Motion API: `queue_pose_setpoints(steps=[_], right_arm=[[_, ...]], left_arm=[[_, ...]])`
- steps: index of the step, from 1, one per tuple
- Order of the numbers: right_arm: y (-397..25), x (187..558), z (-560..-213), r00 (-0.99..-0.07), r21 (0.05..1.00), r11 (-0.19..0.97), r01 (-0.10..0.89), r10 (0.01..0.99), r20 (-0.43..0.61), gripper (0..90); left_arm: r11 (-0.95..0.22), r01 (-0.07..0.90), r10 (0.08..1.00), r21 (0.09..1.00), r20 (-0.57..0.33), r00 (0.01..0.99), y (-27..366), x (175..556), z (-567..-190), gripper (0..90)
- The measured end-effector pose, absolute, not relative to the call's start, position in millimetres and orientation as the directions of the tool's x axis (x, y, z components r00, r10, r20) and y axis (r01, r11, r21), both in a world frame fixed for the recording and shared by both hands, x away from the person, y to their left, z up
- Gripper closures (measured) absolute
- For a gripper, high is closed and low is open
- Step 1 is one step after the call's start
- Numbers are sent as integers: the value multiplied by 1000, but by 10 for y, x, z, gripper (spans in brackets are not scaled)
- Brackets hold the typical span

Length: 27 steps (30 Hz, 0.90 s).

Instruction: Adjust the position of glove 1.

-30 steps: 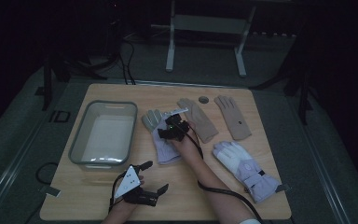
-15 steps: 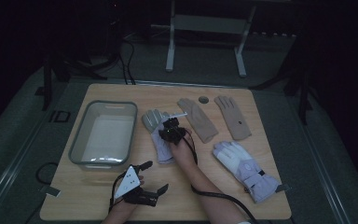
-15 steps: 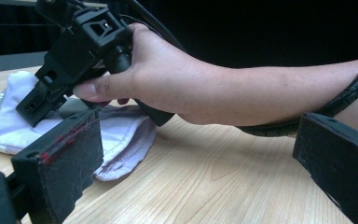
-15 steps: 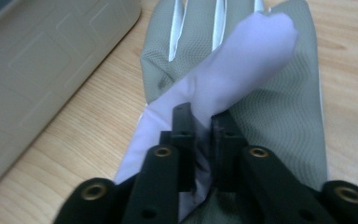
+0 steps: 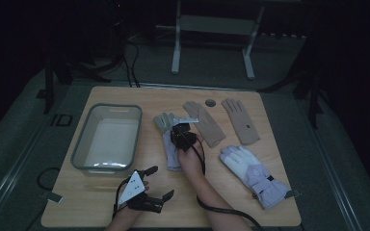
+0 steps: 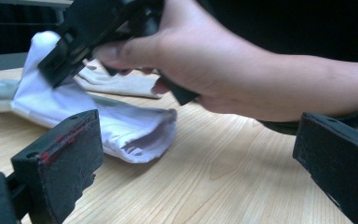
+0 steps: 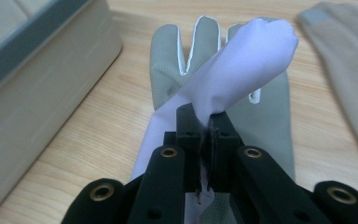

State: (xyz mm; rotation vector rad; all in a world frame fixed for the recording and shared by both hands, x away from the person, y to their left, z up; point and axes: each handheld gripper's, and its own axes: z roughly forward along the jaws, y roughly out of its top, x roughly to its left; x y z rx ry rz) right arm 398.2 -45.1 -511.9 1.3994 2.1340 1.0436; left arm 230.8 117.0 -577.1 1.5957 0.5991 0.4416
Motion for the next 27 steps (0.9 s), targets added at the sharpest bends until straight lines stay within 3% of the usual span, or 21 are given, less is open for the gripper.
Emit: queue_pose_setpoints(steps=[2, 11, 18, 23, 27], right_arm=[[-513, 3895, -5071, -384, 761, 166, 627, 916, 117, 858], [-715, 3509, -5074, -344, 762, 112, 638, 927, 152, 856], [-799, 3514, -5349, -339, 710, 132, 692, 927, 159, 838], [-841, 3510, -5438, -353, 704, 128, 699, 917, 184, 761], [-849, 3500, -5484, -349, 690, 90, 718, 905, 245, 638]], left_arm=[[-54, 117, 612, 992, -60, 789, 1168, 2306, -5771, 21], [-59, 114, 612, 992, -55, 789, 1163, 2303, -5770, 20], [-59, 113, 612, 992, -54, 789, 1160, 2301, -5770, 20], [-59, 117, 611, 991, -56, 789, 1160, 2305, -5769, 21], [-60, 118, 612, 991, -57, 789, 1159, 2306, -5769, 20]])
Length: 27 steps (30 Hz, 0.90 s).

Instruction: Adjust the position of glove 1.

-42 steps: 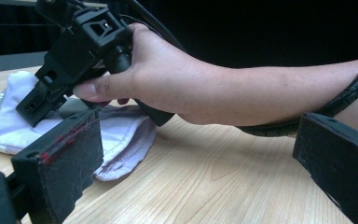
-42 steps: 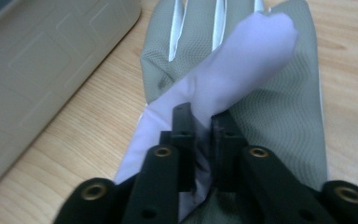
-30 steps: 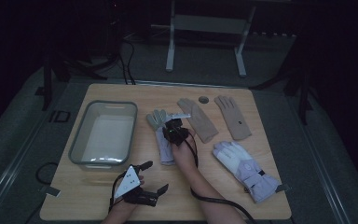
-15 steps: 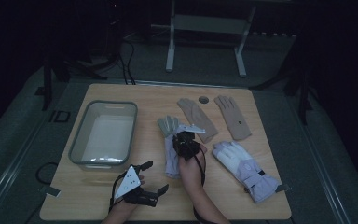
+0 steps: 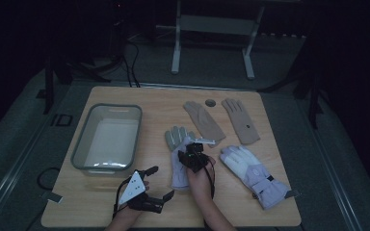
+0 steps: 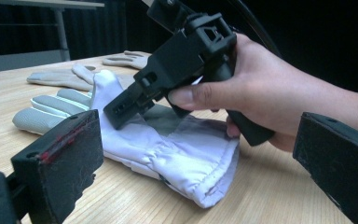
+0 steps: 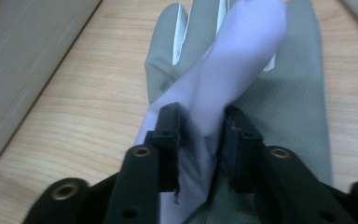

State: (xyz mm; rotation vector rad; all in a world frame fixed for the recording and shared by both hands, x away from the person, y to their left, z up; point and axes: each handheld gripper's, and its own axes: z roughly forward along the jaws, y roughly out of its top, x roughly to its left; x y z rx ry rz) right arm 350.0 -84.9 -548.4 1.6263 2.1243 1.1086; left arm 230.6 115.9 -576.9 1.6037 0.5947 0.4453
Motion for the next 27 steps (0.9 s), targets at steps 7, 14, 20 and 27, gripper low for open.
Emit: queue_pose_setpoints(steps=[7, 14, 20, 27], right_arm=[[-851, 3405, -5430, -362, 715, 67, 696, 892, 269, 453], [-1034, 3418, -5249, -409, 722, 170, 671, 897, 169, 321], [-1289, 3431, -5038, -437, 734, 196, 650, 887, 151, 322], [-1451, 3485, -4846, -473, 749, 231, 621, 872, 123, 380]], left_arm=[[-58, 116, 613, 992, -56, 788, 1160, 2305, -5769, 20], [-60, 117, 612, 991, -56, 789, 1160, 2305, -5769, 20], [-63, 118, 610, 991, -55, 791, 1159, 2308, -5768, 20], [-61, 120, 609, 991, -58, 791, 1162, 2313, -5768, 21]])
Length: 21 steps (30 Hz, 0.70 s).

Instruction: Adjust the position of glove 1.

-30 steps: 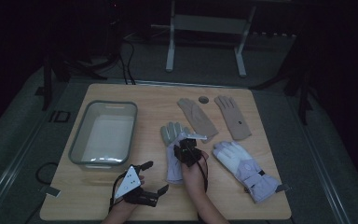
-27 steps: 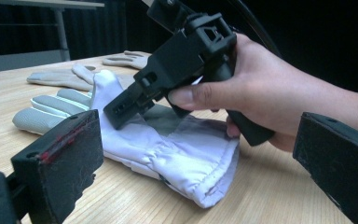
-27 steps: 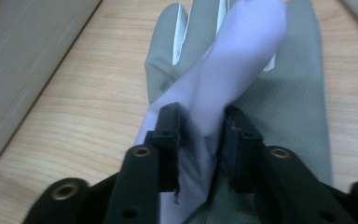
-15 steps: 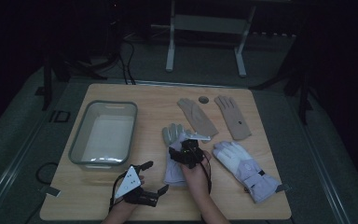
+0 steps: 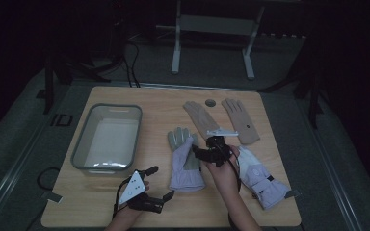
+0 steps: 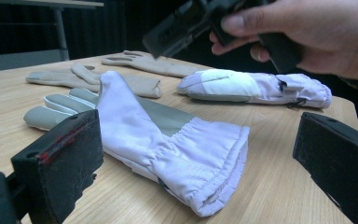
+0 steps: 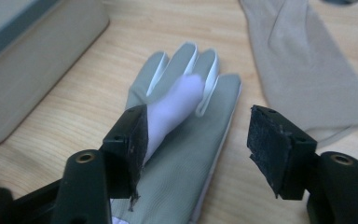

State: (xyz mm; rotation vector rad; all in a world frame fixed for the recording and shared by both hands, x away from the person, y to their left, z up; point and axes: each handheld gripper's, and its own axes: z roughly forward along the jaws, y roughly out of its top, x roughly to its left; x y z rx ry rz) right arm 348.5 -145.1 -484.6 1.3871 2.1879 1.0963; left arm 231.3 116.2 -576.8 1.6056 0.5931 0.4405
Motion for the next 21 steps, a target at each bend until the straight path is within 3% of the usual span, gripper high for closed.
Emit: queue_pose_setpoints(steps=[11, 21], right_arm=[[-1887, 3476, -4596, -604, 783, 372, 499, 797, 6, 390], [-2466, 3437, -4640, -602, 771, 379, 513, 798, 9, 414]], left_arm=[[-56, 123, 611, 991, -63, 789, 1168, 2312, -5769, 20], [-56, 119, 611, 991, -60, 789, 1166, 2308, -5770, 21]])
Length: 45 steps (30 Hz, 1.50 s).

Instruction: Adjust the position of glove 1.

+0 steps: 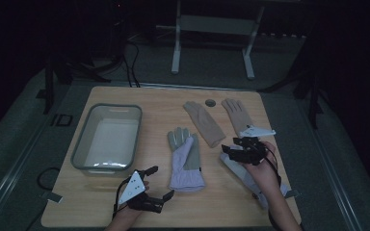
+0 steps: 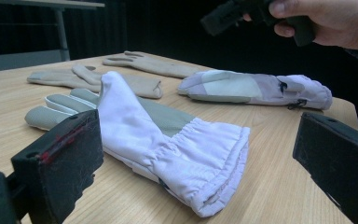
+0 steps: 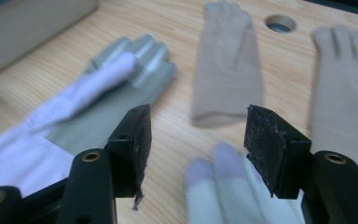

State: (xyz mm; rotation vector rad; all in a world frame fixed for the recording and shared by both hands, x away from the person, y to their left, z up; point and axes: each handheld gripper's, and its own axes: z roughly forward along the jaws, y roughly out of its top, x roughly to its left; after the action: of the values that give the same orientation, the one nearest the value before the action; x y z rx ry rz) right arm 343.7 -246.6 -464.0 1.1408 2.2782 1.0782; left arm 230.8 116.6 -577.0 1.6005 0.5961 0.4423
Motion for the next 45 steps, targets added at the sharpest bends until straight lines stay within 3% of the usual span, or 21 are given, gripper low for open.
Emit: queue_pose_setpoints(steps=[8, 16, 21, 28, 32, 35, 41, 45], right_arm=[[-2874, 3391, -4727, -606, 728, 402, 555, 795, 22, 414], [-3181, 3267, -4781, -675, 679, 492, 546, 737, 9, 402], [-3245, 3147, -4842, -710, 655, 543, 525, 704, -15, 336], [-3301, 3166, -5073, -730, 615, 593, 519, 682, -42, 357], [-3288, 3217, -5266, -715, 561, 607, 563, 698, -36, 372], [-3273, 3206, -5318, -700, 571, 585, 576, 714, -25, 426], [-3246, 3096, -5300, -672, 588, 563, 581, 739, -43, 662], [-3241, 3038, -5271, -636, 615, 518, 595, 771, -35, 773]], left_arm=[[-56, 120, 612, 991, -61, 789, 1167, 2309, -5769, 20], [-54, 121, 612, 991, -63, 788, 1167, 2310, -5770, 21], [-56, 122, 613, 991, -62, 787, 1166, 2310, -5769, 20], [-54, 122, 613, 991, -63, 788, 1167, 2310, -5770, 21], [-51, 121, 613, 991, -65, 787, 1168, 2310, -5771, 21], [-50, 120, 615, 991, -64, 786, 1168, 2308, -5771, 20], [-53, 117, 615, 992, -60, 787, 1165, 2305, -5772, 21], [-52, 118, 614, 992, -61, 787, 1166, 2306, -5771, 20]])
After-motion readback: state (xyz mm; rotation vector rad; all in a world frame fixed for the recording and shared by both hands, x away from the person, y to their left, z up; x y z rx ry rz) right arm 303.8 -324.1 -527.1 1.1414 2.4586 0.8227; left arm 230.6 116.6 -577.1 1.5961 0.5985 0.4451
